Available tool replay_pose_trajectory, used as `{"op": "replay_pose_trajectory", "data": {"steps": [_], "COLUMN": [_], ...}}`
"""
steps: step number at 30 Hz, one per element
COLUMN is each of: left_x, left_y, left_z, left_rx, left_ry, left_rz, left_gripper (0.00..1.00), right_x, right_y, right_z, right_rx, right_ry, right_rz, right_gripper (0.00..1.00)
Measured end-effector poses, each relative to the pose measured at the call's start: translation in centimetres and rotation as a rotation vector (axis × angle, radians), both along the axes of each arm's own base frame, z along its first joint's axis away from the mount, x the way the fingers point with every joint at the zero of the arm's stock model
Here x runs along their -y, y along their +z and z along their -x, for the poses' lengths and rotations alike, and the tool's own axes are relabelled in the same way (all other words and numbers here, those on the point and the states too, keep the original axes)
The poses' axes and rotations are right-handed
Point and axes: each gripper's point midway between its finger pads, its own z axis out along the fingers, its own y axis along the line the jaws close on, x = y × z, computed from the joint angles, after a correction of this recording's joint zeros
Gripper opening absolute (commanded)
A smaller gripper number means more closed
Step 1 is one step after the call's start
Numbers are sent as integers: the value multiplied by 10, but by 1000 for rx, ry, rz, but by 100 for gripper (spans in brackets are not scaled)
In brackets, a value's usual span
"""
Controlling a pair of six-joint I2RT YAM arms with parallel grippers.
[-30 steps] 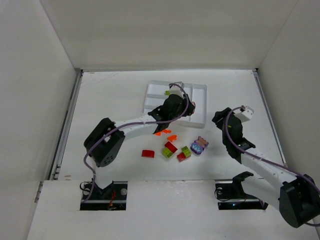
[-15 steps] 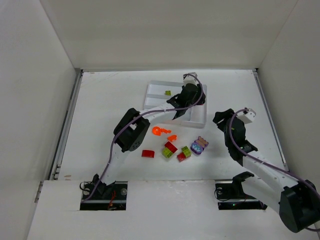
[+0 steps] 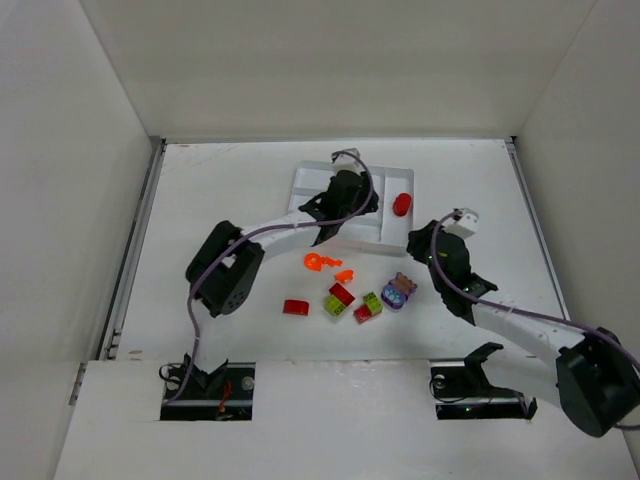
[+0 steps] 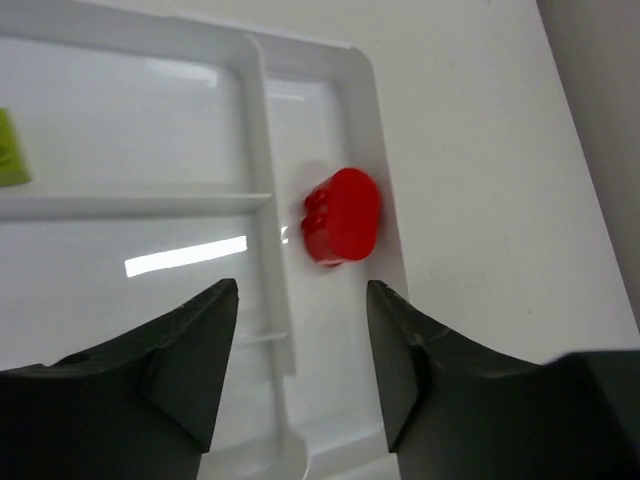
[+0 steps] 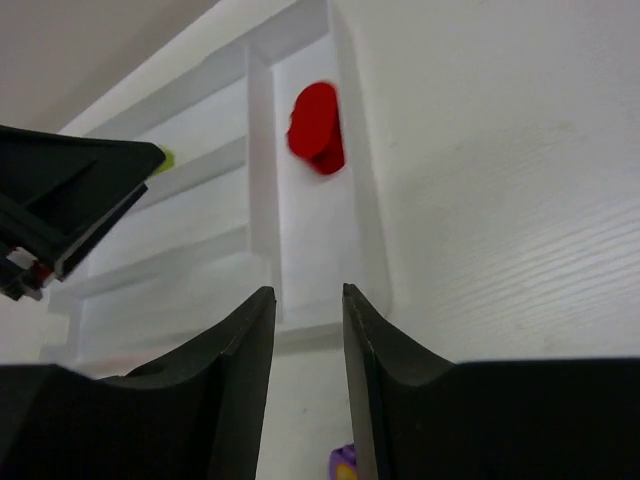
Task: Sort the legos into containers by color
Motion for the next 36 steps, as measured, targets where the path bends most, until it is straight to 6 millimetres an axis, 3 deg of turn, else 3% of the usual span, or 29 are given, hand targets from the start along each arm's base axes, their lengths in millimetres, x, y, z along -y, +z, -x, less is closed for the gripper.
{"op": "replay_pose_trajectory", "data": {"steps": [6,10,13,17,21,27,32,36], "left_x": [-111,-169,-197,-230,-253,-260,-258,-261], "left_y": [36,44,28,-11,-33,-18,-24,-28], "left_z": [42,89,124,160,178,181,186,189], "left_rx": [30,64,53,-10,-58,-27,-51,-67], "left_ry": [105,152,161,194,234,249,234,235], "left_rz": [32,64,72,57,48,97,88,79], "left_gripper": [34,35,37,39,41,44,45,45], "right_x": [-97,-153,-176,-191,-194,-204,-211,-232], "right_y": [-2,-1,-8,-25,-40,-53,-62,-53], "right_z": [9,23,42,69,85,107,108,125], "right_rx": [-34,-40,-53,-100,-151,-193,-225,-185], "right_ry": [328,511,612,712,758,821,826,897], "right_rz": [143,229,279,343,383,412,427,445], "right_gripper": [36,53,63,68,74,79,66,55]}}
